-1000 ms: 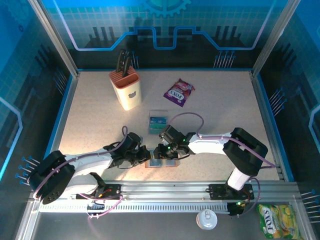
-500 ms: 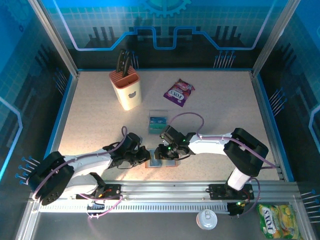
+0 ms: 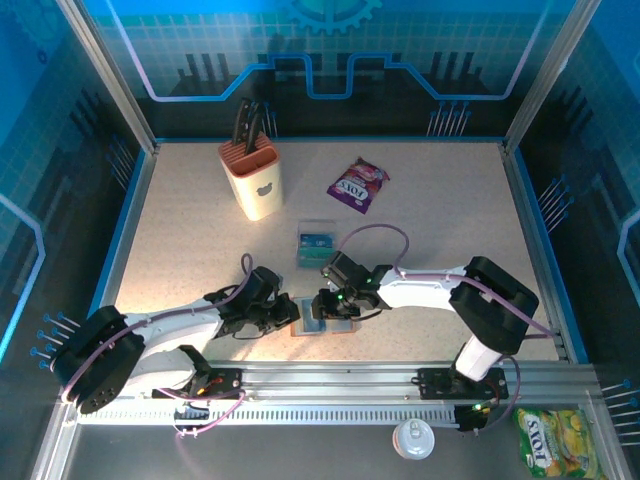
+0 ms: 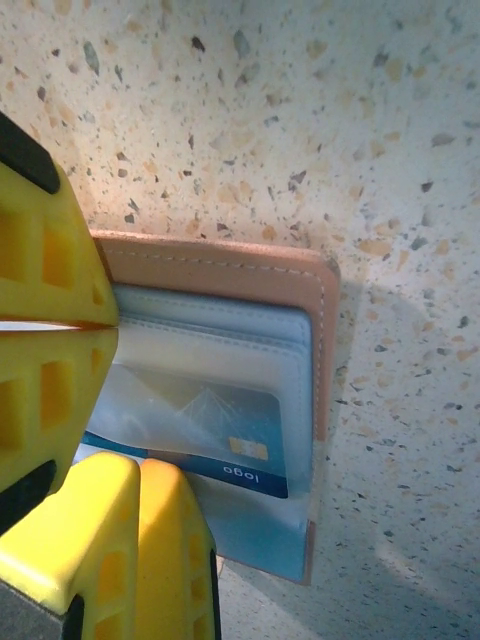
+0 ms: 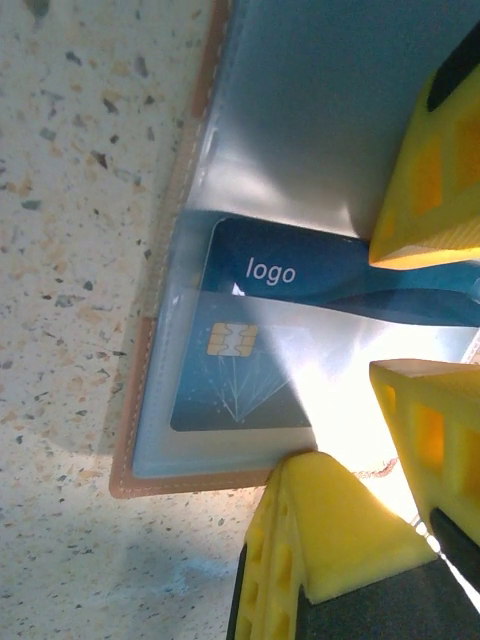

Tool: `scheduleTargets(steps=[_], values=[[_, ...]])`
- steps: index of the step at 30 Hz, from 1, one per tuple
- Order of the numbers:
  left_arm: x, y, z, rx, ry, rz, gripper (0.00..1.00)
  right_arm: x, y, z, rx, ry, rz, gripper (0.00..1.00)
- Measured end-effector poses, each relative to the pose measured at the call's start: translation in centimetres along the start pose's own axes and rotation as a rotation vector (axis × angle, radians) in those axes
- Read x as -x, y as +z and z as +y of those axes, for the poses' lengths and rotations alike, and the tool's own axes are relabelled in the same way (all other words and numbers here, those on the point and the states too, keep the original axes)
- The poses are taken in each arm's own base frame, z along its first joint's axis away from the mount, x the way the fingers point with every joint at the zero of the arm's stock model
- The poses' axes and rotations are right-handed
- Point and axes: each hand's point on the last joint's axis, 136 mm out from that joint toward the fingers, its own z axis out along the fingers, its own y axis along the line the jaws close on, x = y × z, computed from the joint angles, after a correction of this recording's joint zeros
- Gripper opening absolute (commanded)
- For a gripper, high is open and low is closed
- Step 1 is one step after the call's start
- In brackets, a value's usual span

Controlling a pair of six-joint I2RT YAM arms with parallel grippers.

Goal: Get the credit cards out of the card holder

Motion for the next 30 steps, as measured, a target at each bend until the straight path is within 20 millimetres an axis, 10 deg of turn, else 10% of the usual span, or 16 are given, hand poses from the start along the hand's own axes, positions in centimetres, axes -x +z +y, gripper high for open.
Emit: scheduleTargets(steps=[30], values=[[0.3, 0.0, -1.9, -0.015, 0.009, 0.024, 0.1, 0.1, -1.6, -0.4, -0.051, -0.022, -0.015, 0.32]])
